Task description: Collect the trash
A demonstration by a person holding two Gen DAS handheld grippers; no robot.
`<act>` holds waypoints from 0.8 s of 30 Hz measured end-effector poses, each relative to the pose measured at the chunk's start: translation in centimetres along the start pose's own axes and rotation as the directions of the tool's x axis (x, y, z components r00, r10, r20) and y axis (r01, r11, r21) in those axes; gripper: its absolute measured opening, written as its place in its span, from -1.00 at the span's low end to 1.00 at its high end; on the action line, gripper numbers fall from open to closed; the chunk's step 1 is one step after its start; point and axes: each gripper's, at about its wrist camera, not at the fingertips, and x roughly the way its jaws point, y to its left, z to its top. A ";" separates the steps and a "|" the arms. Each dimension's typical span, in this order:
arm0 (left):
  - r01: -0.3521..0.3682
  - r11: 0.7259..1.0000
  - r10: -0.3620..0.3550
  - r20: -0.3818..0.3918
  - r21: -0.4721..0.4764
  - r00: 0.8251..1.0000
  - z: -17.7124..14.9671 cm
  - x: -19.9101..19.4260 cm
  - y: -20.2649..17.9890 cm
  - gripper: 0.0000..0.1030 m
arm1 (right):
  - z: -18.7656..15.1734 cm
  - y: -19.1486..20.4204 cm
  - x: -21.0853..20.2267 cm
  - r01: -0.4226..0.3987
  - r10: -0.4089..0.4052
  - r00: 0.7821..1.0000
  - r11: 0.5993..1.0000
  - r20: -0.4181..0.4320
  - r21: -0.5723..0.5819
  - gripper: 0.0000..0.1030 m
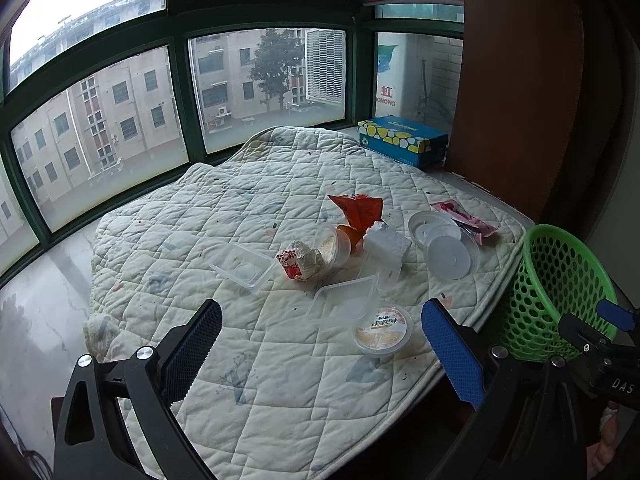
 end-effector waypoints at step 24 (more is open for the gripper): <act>-0.075 0.996 0.075 -0.004 -0.046 0.997 2.5 2.1 3.7 0.88 | 0.9 2.6 2.8 -0.054 0.052 0.998 0.996 -0.029 -0.065 0.91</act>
